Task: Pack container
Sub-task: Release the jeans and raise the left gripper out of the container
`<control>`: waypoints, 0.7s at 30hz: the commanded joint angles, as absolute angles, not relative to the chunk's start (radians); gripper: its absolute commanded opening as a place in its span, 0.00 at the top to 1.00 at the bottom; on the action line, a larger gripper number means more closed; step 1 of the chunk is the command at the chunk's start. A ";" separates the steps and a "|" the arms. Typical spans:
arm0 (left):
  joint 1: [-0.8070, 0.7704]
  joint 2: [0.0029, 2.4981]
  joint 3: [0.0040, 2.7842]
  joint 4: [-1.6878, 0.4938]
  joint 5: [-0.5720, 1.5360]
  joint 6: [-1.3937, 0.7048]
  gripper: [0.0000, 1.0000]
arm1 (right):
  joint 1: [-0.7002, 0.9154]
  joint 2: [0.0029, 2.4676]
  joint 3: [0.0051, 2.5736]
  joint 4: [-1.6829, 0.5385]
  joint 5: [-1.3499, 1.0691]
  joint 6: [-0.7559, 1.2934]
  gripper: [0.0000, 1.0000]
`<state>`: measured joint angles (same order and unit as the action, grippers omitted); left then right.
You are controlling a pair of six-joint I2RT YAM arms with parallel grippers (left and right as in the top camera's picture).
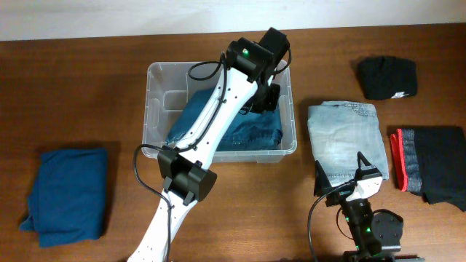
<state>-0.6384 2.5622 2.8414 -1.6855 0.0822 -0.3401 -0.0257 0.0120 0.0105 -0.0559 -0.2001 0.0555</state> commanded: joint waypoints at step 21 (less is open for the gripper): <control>-0.672 2.574 2.504 -1.510 0.247 -0.298 0.99 | -0.033 0.004 0.006 -0.063 -0.191 0.056 0.01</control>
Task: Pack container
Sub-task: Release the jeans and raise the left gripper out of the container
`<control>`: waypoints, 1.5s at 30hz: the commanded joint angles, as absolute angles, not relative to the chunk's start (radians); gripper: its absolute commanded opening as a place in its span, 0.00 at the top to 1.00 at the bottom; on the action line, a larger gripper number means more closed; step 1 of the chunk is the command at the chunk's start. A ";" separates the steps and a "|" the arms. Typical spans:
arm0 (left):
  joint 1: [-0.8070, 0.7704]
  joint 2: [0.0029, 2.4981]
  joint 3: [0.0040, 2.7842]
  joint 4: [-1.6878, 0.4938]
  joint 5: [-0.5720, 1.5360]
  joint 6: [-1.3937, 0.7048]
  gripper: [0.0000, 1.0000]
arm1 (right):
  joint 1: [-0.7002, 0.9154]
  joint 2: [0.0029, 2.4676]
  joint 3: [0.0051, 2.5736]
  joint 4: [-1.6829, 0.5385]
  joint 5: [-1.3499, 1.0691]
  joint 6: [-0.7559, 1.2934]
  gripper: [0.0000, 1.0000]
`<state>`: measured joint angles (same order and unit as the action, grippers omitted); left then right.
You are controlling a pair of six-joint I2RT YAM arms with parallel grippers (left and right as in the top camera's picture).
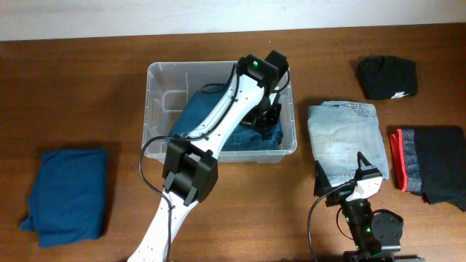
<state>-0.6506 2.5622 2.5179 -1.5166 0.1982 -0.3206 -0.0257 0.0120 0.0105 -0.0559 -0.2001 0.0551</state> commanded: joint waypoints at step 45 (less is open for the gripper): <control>-0.086 2.034 2.909 -1.688 0.043 -0.162 0.01 | -0.033 0.004 0.006 -0.063 -0.191 0.056 0.02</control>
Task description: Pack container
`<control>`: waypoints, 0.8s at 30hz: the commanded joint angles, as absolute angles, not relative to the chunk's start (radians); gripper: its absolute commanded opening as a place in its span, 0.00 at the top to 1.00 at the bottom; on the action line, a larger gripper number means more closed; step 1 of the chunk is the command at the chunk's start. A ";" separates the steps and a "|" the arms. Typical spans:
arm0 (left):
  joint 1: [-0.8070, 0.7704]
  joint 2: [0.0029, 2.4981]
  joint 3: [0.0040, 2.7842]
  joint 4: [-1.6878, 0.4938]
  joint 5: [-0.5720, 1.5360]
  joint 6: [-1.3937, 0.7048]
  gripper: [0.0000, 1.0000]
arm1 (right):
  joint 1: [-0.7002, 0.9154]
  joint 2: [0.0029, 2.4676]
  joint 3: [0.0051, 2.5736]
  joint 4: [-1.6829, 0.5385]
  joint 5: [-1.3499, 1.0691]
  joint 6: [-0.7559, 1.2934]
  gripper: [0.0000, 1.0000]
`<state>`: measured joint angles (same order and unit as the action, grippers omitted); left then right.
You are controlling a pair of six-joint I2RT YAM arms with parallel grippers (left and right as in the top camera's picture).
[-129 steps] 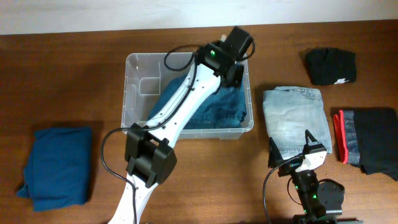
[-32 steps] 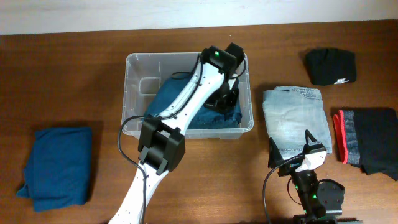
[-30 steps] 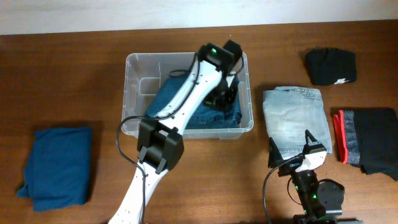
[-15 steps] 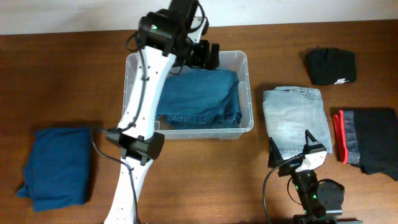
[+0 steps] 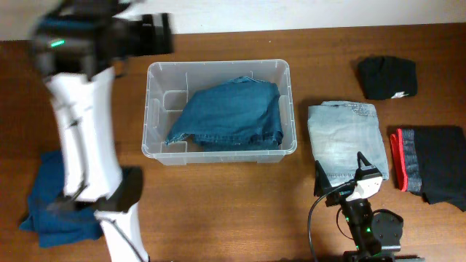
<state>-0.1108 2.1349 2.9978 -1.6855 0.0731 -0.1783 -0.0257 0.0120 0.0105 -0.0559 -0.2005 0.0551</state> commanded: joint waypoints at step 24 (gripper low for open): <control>-0.015 1.465 1.774 -1.688 -0.344 -0.333 0.01 | -0.033 0.004 0.006 -0.063 -0.191 0.056 0.01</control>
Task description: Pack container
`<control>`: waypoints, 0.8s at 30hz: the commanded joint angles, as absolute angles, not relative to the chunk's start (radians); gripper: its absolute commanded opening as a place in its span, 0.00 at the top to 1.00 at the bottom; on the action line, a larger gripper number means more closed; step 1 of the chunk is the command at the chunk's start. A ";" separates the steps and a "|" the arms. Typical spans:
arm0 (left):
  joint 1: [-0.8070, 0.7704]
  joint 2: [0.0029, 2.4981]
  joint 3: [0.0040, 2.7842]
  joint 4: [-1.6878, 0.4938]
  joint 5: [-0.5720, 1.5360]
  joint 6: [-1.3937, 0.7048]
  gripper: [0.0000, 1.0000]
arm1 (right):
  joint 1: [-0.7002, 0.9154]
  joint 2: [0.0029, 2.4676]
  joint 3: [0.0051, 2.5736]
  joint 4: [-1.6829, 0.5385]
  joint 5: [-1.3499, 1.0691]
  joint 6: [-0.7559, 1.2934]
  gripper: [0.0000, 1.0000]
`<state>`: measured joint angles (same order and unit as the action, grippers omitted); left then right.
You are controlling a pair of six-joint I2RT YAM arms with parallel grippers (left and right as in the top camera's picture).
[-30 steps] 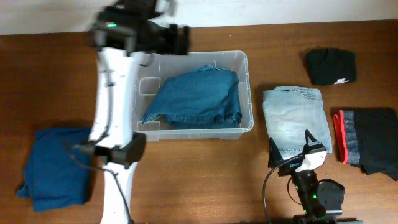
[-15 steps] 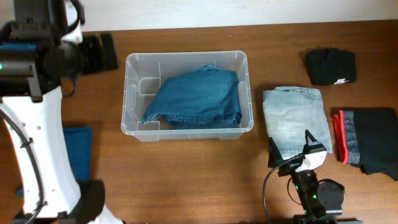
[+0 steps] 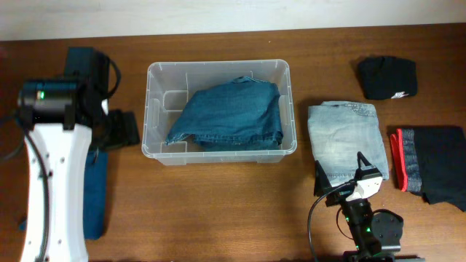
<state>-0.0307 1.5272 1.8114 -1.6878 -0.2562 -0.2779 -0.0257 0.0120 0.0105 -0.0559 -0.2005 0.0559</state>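
Note:
A clear plastic container (image 3: 218, 65) stands at the table's middle with a dark blue pair of jeans (image 3: 226, 116) crumpled inside. My left gripper (image 3: 124, 129) hangs just left of the container, over a dark blue garment (image 3: 95, 200) that the white arm mostly covers; its jaws are not visible from above. My right gripper (image 3: 341, 173) rests open at the front right, its fingertips over the near edge of folded light blue jeans (image 3: 344, 135).
A folded black garment (image 3: 387, 76) lies at the back right. A black garment with a red edge (image 3: 429, 164) sits at the right edge. The left arm's white links run down the table's left side.
The left arm was a blur at the far left back corner; now it stands still, its gripper lower and beside the container's left wall. Jeans and right arm are unchanged.
My left gripper was inside the container at its right end, over the dark jeans, and then lower against them. Later it was out of the container at the far left, the jeans left lying inside. Now it hangs over the dark blue garment.

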 commanded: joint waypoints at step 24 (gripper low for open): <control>0.041 1.419 1.345 -1.546 -0.480 -0.346 0.01 | -0.033 0.004 0.006 -0.063 -0.191 0.056 0.01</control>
<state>0.0345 1.4178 1.3678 -1.5635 -0.4274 -0.3344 -0.0257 0.0120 0.0105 -0.0559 -0.2001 0.0559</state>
